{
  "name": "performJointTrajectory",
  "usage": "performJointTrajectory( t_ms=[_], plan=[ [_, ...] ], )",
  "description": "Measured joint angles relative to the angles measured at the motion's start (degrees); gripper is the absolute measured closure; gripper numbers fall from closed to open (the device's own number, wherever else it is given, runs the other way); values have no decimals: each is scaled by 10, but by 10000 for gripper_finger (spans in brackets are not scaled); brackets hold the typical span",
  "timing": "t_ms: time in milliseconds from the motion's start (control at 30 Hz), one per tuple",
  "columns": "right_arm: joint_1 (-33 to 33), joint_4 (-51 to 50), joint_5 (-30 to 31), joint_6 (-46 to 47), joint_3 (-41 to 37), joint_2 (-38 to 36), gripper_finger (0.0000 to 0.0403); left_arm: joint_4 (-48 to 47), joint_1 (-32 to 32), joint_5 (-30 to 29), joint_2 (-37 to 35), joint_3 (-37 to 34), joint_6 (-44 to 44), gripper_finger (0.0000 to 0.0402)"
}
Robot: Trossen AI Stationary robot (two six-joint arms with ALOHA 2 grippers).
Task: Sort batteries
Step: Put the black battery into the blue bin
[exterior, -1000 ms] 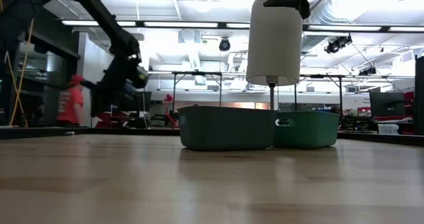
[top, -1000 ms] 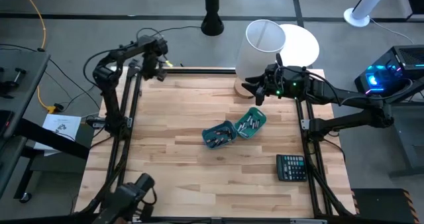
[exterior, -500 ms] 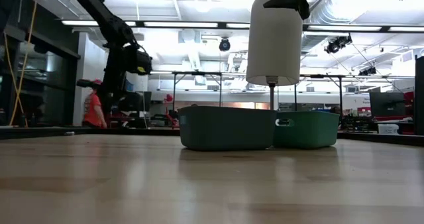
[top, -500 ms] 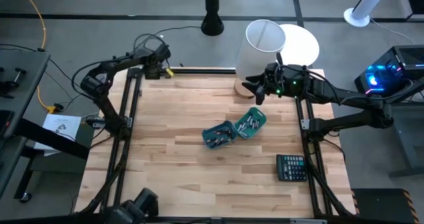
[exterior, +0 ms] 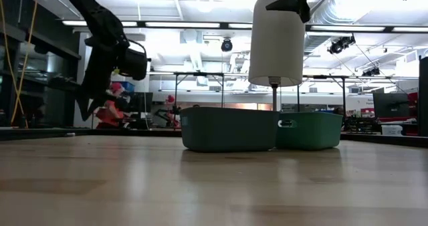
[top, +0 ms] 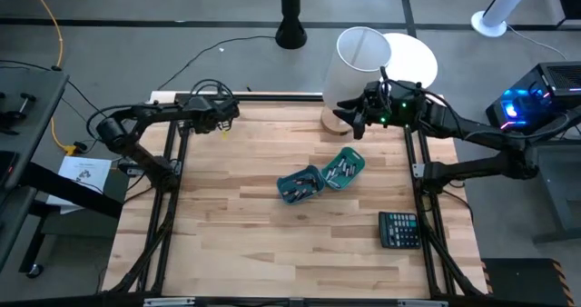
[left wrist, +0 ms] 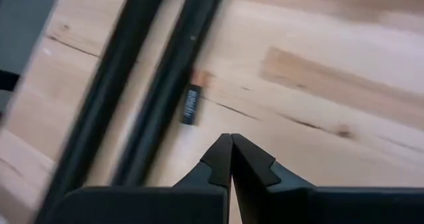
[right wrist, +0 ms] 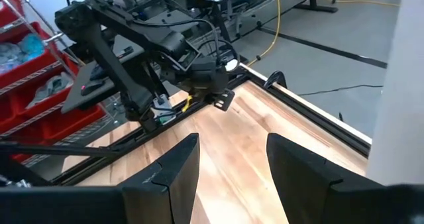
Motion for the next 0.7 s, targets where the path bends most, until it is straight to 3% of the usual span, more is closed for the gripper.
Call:
performJointTrajectory(
  t_ms=[133,267,433,700],
  plan=[
    [-25,0,-26,3,0,0,231,-13,28,10,9,-12,44,401],
    [-37,0,-38,21,0,0,231,-22,46,-17,8,-25,-12,401],
    [-38,0,-39,30,0,0,231,33,57,-61,9,-39,-70,401],
    [-38,0,-42,41,0,0,231,119,97,-63,10,-66,-80,401]
  ],
)
